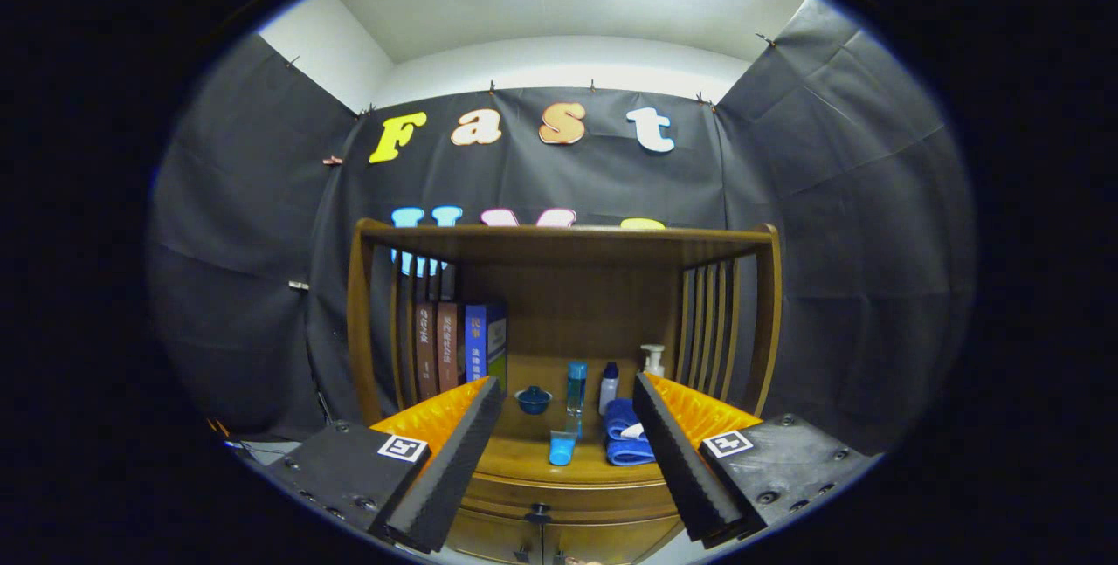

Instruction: Pull open the drawer, take out the items inside it, and place them on the countertop above the cabinet.

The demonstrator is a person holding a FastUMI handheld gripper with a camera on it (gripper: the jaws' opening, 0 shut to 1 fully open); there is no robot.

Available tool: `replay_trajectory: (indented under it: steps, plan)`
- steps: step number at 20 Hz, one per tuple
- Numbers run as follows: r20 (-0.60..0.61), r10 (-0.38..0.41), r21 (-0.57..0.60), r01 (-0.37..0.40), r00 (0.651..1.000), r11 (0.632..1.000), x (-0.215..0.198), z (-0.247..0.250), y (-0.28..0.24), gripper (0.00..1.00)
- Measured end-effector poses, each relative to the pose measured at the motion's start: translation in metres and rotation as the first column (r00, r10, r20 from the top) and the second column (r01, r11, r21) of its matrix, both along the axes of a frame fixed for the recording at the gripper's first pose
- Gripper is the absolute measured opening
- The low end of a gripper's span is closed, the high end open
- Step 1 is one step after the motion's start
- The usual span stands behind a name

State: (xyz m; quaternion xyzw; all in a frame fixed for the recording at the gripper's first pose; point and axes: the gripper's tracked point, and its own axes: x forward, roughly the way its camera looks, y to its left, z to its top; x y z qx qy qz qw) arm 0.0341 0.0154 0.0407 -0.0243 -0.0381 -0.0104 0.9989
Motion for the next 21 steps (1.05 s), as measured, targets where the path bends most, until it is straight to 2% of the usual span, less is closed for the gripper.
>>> replay_trajectory:
  steps: [5,21]
  plan:
    - [0.057,0.006,-0.019,-0.005,0.998,1.0,-0.019,0.023,0.001,0.98]
    - [0.027,0.02,-0.047,-0.019,0.999,0.999,-0.02,0.017,-0.003,0.98]
